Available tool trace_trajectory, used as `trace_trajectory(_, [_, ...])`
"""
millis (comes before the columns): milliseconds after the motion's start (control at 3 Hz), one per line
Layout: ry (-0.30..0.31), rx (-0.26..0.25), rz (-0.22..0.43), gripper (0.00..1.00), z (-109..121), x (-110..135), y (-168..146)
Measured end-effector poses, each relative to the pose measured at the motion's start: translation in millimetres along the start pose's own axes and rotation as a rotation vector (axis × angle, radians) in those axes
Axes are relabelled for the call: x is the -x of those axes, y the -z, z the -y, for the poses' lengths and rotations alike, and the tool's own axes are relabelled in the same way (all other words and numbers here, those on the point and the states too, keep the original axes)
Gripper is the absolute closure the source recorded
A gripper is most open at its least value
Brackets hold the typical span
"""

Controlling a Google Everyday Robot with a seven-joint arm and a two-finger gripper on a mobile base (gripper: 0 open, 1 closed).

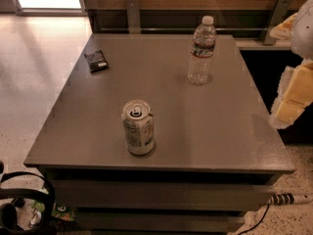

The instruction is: Move 7up can near rxbar chocolate

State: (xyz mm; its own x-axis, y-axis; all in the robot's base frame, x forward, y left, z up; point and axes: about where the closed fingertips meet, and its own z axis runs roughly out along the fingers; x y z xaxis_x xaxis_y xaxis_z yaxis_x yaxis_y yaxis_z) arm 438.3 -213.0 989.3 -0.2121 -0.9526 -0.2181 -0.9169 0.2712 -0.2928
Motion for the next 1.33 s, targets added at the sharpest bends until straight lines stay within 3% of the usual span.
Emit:
trace_trajectory(333, [0.000, 0.000, 0.000, 0.00, 0.0, 0.0, 0.0])
trace_trajectory(667, [-0.003, 0.029, 0.072, 0.00, -9.9, 6.8, -5.3])
trace_trajectory(1000, [-0.012, 0.084, 0.236, 0.00, -31.5, 18.3, -26.8])
trace_trajectory(1333, [-0.017, 0.088, 0.405, 0.00, -51.9, 36.6, -42.6])
